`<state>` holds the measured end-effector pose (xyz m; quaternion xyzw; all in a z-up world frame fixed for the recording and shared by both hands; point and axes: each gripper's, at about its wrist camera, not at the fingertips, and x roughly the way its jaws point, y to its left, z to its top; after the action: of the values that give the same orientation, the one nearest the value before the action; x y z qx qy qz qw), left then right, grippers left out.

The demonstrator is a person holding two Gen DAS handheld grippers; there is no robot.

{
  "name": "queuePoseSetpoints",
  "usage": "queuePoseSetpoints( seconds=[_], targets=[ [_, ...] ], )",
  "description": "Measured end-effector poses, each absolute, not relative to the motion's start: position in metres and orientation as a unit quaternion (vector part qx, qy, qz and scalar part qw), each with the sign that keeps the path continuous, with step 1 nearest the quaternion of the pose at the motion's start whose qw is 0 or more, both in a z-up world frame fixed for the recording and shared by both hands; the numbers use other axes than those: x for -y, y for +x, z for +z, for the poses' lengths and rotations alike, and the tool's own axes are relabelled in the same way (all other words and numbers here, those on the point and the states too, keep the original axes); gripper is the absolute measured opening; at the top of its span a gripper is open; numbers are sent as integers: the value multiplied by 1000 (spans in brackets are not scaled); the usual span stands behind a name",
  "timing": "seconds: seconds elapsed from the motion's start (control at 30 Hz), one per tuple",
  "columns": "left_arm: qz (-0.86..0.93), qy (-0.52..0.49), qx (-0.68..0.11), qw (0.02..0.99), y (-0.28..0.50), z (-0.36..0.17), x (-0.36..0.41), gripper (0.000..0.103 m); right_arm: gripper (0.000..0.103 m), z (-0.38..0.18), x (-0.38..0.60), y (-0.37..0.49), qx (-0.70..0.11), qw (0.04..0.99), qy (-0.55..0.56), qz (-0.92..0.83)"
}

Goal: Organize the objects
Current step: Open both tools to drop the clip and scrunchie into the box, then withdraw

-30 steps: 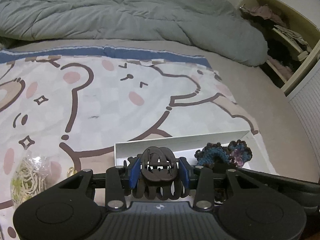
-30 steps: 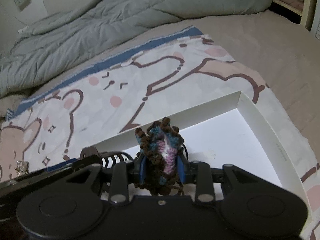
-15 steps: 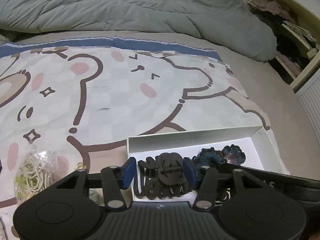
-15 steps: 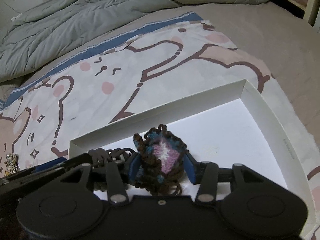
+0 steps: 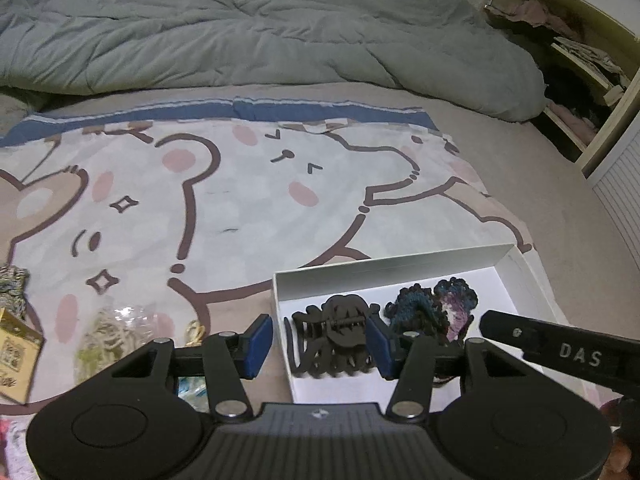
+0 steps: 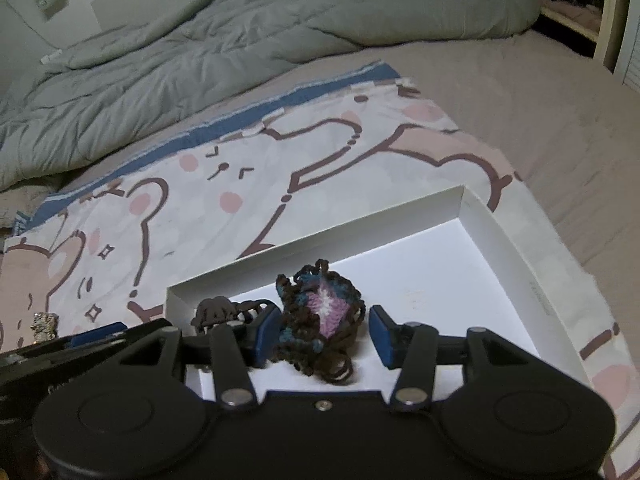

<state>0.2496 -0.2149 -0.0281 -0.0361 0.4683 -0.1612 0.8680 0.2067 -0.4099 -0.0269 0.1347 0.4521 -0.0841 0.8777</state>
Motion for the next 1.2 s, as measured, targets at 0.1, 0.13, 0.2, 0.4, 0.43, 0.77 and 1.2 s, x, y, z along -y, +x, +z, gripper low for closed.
queuePoseSetpoints(
  seconds=[0.1, 0.13, 0.2, 0.4, 0.43, 0.77, 1.2],
  targets=[
    [-160, -35, -463, 871, 241, -18, 209, 53, 51, -18, 409, 194, -441, 884, 136, -82],
    [-159, -34, -461, 873, 238, -14, 207, 53, 52, -14, 408, 190, -437, 886, 136, -81],
    [-159, -33, -456, 875, 232, -7, 204, 53, 52, -8, 405, 182, -429, 890, 135, -79],
    [-160, -23, -448, 879, 215, 7, 195, 53, 56, 9, 401, 159, -408, 900, 134, -71],
    [-159, -19, -445, 881, 211, 9, 193, 54, 57, 12, 400, 155, -404, 902, 133, -70],
    [-145, 0, -432, 890, 189, 22, 170, 75, 67, 27, 394, 124, -386, 912, 120, -68],
    [-122, 14, -415, 902, 167, 27, 149, 101, 88, 27, 383, 95, -381, 918, 80, -75]
  ],
)
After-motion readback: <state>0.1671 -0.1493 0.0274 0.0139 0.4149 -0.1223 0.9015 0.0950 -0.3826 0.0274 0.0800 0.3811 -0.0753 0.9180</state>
